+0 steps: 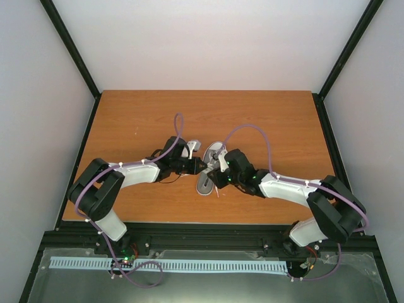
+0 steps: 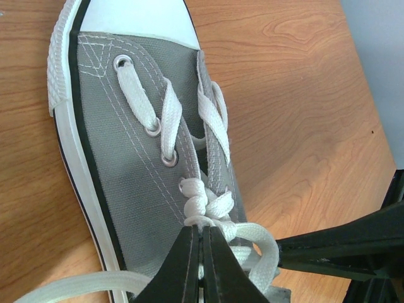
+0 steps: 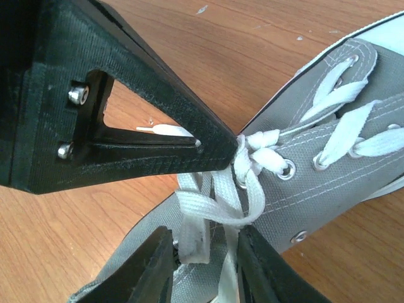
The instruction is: Tie the shoes
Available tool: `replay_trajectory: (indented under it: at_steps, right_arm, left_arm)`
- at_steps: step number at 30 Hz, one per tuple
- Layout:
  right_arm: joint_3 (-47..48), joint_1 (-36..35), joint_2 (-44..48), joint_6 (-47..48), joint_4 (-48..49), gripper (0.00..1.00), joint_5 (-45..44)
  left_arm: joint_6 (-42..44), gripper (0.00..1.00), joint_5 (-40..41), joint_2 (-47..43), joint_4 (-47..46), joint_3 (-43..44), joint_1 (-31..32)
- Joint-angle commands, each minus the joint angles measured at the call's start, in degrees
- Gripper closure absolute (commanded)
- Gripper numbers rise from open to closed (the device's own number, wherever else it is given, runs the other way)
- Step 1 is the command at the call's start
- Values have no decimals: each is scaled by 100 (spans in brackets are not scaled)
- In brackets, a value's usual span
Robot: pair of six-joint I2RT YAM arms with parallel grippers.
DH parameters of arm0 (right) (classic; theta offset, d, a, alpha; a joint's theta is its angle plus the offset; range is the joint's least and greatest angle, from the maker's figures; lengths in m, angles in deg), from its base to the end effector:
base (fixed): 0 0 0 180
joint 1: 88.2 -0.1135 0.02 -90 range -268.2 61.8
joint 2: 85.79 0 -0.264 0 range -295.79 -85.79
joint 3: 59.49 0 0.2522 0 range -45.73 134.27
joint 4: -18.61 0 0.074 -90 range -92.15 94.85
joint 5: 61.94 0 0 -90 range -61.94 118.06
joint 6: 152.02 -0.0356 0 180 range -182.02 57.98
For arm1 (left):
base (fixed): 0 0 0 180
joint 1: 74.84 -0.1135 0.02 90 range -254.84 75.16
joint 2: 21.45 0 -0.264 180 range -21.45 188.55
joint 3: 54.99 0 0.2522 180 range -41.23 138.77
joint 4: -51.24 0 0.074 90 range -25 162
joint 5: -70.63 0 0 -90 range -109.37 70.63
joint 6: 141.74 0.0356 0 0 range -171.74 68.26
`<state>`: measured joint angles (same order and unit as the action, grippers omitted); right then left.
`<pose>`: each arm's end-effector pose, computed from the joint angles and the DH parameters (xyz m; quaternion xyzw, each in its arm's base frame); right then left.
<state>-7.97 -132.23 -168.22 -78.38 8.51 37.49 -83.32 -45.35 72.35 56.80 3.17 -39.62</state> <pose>0.2001 0.2015 0.1740 -0.2500 0.8725 0.2725 0.3195 0.2542 -0.1986 0.1601 0.1210 0.8840 -0.3925 0.2234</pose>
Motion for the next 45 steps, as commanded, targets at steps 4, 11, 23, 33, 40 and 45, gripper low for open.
replay_trajectory:
  at_steps: [4, 11, 23, 33, 40, 45]
  right_arm:
    - [154, -71, -71, 65, 112, 86, -113]
    - [119, -66, 161, -52, -179, 97, -602]
    - [-69, 53, 321, -279, -432, 97, -731]
    - [-225, 184, 169, -326, -260, 97, -399]
    - [-216, 184, 135, -316, -191, 97, -333]
    - [-225, 193, 120, -318, -160, 97, -297]
  left_arm:
    - [-84, 99, 68, -125, -313, 39, 28]
    - [-368, 99, 307, -256, -463, -90, -68]
    - [-903, 99, 15, -285, -1045, -442, -505]
    - [-880, 98, -353, -209, -1166, -498, -639]
    - [-793, 81, -134, -366, -1029, -516, -657]
    - [-616, 73, -48, -425, -776, -424, -657]
